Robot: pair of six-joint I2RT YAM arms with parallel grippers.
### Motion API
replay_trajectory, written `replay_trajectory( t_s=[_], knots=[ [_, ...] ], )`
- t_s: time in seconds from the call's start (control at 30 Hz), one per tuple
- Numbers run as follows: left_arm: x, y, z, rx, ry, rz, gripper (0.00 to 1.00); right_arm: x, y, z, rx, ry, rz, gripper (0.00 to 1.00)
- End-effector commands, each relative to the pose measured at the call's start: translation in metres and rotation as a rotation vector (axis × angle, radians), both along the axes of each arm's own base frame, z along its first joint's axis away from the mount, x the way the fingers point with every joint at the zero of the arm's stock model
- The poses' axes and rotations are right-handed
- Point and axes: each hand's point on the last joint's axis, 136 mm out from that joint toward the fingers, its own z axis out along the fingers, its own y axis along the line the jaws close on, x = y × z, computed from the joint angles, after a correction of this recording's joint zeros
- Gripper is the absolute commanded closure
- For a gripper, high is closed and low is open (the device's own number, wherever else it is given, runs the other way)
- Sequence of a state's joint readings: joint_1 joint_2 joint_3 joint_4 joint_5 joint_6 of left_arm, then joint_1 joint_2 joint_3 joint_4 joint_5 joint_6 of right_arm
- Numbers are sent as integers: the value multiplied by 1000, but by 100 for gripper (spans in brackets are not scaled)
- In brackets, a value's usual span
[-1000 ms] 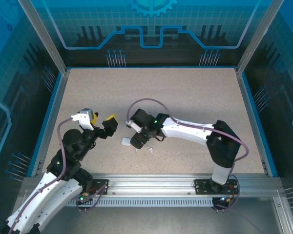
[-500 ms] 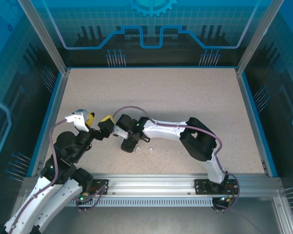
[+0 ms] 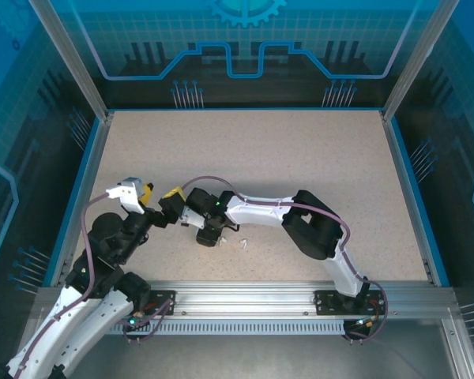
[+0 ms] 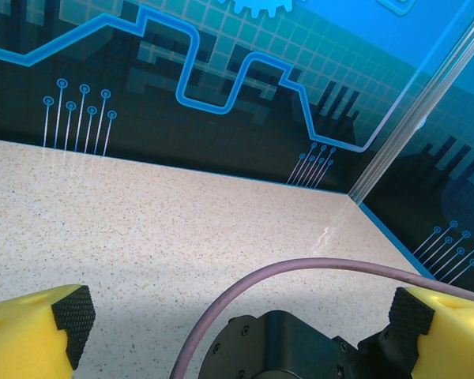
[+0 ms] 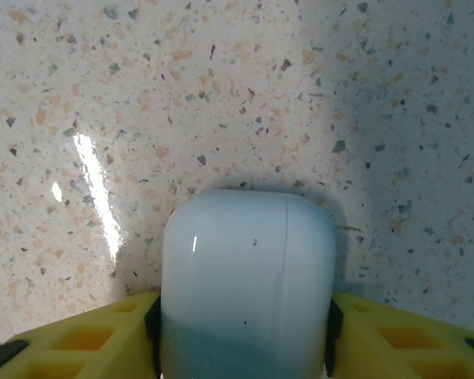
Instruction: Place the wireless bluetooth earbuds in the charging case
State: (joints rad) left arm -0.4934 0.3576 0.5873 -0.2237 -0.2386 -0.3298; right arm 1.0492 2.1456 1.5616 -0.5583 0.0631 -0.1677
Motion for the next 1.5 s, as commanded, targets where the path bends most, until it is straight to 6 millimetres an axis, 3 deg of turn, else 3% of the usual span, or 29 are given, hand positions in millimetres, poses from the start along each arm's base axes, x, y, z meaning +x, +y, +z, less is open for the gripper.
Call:
replay_trajectory(
  t_s=[0.0, 0.13, 0.3, 0.5, 0.7, 0.93, 1.07, 1.47],
  knots=[
    [-3, 2, 9, 7, -27, -1, 1, -7, -12, -4, -32, 16, 13, 51],
    [-3, 1, 9, 4, -26, -5, 1, -1, -17, 15, 19, -10, -11, 55],
    [-1, -3, 7, -13, -22, -19, 1, 9, -28, 57, 129, -72, -52, 55],
    [8, -20, -5, -58, 17, -79, 2, 21, -68, 118, 278, -176, -133, 55],
    [20, -56, -17, -96, 102, -225, 2, 22, -119, 172, 416, -324, -172, 54],
    [11, -127, -17, -121, 225, -626, 7, 6, -148, 218, 486, -509, -89, 52],
    [7, -149, -19, -156, 249, -763, 11, 1, -154, 231, 490, -551, -52, 51],
    [2, -175, -22, -181, 283, -884, 16, -3, -147, 241, 459, -583, 6, 52]
  ],
)
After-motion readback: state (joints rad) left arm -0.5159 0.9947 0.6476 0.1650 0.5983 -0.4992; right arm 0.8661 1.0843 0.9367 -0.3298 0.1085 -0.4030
